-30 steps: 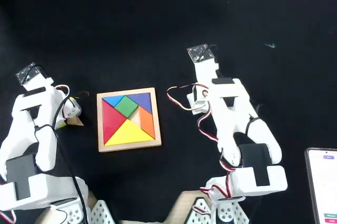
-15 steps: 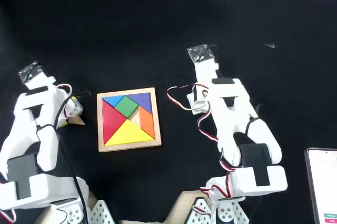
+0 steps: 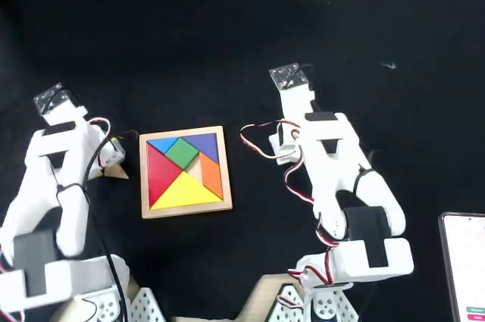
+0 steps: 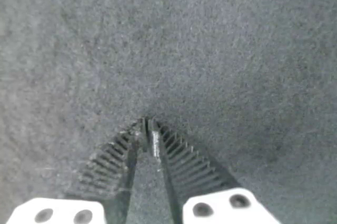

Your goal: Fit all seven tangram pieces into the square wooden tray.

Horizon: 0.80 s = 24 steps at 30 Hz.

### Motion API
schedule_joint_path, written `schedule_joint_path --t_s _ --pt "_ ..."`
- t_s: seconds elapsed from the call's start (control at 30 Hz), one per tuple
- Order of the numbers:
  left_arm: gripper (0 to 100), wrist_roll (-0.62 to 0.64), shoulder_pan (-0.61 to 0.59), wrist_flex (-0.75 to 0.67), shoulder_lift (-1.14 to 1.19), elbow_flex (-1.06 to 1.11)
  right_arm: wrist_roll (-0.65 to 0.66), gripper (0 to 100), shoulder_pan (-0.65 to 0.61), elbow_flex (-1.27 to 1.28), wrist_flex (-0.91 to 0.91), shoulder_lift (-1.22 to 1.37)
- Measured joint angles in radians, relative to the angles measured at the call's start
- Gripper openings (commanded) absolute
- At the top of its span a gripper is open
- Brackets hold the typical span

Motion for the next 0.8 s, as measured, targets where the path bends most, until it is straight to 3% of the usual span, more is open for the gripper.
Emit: schedule_joint_path --t_s 0.27,0.4,0.53,0.8 --pt "17 -0.037 0.120 0.127 -0.282 0.000 0.000 1.1 0.000 0.000 0.000 0.000" --pt "19 -0.011 0.075 0.167 -0.302 0.000 0.000 1.1 0.000 0.000 0.000 0.000" --pt "24 0.028 -0.029 0.170 -0.242 0.000 0.000 1.1 0.000 0.000 0.000 0.000" --pt "24 0.031 0.008 0.075 0.041 -0.006 0.000 1.1 0.000 0.000 0.000 0.000"
